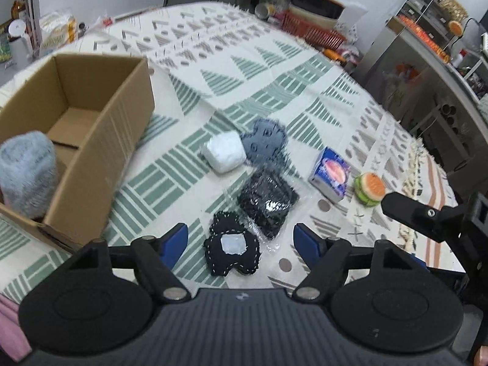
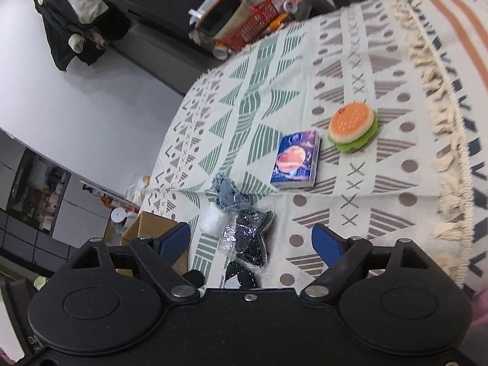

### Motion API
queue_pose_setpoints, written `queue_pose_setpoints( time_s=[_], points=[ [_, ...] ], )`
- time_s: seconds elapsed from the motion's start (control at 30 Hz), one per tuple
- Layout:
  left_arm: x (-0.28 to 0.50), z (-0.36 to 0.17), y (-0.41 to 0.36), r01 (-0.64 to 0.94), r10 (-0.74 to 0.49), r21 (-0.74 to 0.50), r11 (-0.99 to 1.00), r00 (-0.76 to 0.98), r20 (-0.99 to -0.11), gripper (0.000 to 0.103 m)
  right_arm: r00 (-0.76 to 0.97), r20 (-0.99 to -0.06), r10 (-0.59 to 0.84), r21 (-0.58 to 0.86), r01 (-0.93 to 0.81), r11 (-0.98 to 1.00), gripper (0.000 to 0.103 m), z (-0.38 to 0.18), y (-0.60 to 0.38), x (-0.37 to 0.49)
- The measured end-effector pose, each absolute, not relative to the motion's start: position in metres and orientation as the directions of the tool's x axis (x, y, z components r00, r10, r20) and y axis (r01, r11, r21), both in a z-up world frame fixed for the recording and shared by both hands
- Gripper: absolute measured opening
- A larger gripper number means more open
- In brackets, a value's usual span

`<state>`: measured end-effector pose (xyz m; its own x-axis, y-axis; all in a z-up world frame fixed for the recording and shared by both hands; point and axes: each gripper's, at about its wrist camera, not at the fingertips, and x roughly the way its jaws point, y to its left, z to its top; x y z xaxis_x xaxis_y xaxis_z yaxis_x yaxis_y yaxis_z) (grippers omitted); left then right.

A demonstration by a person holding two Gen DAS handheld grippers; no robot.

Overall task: Organize soft objects
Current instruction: 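Grasp the black felt plush with the left gripper while the right approaches the black bag, then lift the black felt plush with the left gripper while the right grasps the black bag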

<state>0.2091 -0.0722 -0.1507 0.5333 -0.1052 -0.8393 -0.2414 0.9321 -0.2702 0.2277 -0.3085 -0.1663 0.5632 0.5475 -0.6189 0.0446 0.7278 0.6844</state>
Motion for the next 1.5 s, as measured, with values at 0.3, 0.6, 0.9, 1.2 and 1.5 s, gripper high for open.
queue_pose_setpoints(
  time_s=[0.3,0.6,0.9,1.2,1.5],
  points=[
    [0.227,-0.191,-0.075,-0.270,-0.110,-0.251,0.929,0.447,-0.888,0.063,0.499,-0.638,0.586,0.708,0.081,0.702,0.077,-0.200,-0.296,0.257],
    [0.232,-0.208,-0.072,-0.295,-0.110,-0.250,0.922,0.419,-0.901,0.041,0.444,-0.658,0.608,0.704,0.075,0.707,0.077,-0.221,-0.277,0.278],
    [0.228,-0.200,-0.059,-0.327,-0.139,-0.304,0.895,0.442,-0.886,0.032,0.412,-0.673,0.614,0.682,0.025,0.731,0.074,-0.228,-0.251,0.290],
    [0.223,-0.185,-0.055,-0.322,-0.131,-0.309,0.895,0.473,-0.872,0.032,0.433,-0.697,0.571,0.640,0.018,0.768,0.035,-0.232,-0.241,0.295],
    [0.212,-0.157,-0.045,-0.287,-0.130,-0.325,0.901,0.537,-0.833,0.032,0.490,-0.683,0.542,0.643,0.053,0.764,0.017,-0.216,-0.262,0.275]
  ],
)
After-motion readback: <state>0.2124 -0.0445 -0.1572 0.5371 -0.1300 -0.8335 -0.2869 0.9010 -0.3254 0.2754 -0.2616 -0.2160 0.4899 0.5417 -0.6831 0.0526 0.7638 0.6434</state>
